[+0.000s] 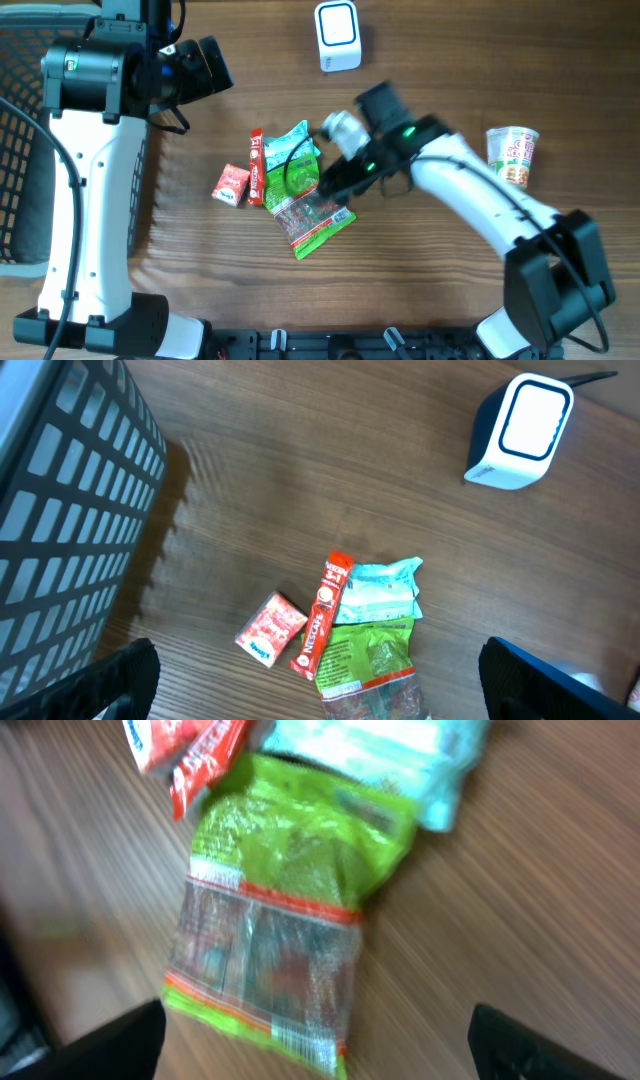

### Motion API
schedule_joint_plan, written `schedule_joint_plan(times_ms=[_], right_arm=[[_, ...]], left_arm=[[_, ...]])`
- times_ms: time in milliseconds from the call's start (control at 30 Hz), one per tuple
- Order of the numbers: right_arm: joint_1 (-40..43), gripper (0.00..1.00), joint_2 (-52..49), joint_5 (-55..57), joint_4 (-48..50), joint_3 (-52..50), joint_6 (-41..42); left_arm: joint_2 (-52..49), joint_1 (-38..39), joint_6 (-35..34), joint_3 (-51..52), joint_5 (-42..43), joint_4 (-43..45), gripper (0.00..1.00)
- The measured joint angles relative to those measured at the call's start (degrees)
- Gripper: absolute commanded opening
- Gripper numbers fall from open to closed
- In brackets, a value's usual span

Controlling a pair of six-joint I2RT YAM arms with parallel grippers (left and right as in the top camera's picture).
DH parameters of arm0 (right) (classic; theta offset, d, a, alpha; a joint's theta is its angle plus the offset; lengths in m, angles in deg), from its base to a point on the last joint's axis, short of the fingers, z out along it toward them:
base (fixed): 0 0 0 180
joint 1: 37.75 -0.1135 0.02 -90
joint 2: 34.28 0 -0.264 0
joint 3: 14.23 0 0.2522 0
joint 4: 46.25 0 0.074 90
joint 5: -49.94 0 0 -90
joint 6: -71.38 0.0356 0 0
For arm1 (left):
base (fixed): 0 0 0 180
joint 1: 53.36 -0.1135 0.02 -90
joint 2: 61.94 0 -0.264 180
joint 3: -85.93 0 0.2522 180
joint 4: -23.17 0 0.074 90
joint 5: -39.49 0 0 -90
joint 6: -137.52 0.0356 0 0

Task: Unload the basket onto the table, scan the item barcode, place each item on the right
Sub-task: 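Grasp the green snack bag with the right gripper and pull it right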

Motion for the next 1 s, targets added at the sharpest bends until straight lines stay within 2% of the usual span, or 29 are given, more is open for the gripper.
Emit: schedule_joint_plan(times_ms=[133,233,300,400,500,567,667,800,1000], right_arm=[[-8.22,0.93,-0.02,4.96,13.4,-8.02,0.11],[-11.04,0.94,-0.09,8.2,16.48,-9.79,2.21],[-11.21,0.9,-0.15,9.94,17.77,-9.81,3.98],[-11.17,0.68,-0.2,10.25,21.66,-9.86,5.31],[-11.17,0.59,-0.5,9.75,24.68,-9.88,6.91],[-11.19,0.43,-1.16,9.53,26.01,-9.88,7.37],[-11.3,0.33,-2.64,8.96,26.67,-9.88,8.39],[-11.37,0.3,-5.38,8.52,25.64,-9.88,12.76],[-8.02,0.31,-5.38,10.05,16.46,-9.81,21.49]], left_arm=[[0.0,0.0,0.0,0.0,0.02,-0.02,1.0],[0.0,0.0,0.0,0.0,0.02,0.0,1.0],[0.0,0.0,0.0,0.0,0.02,-0.02,1.0],[0.0,0.0,0.0,0.0,0.02,-0.02,1.0],[0.0,0.0,0.0,0.0,0.0,0.0,1.0],[0.0,0.0,0.0,0.0,0.0,0.0,1.0],[0.0,0.0,0.0,0.0,0.0,-0.02,1.0],[0.0,0.0,0.0,0.0,0.0,0.0,1.0],[0.0,0.0,0.0,0.0,0.0,0.0,1.0]])
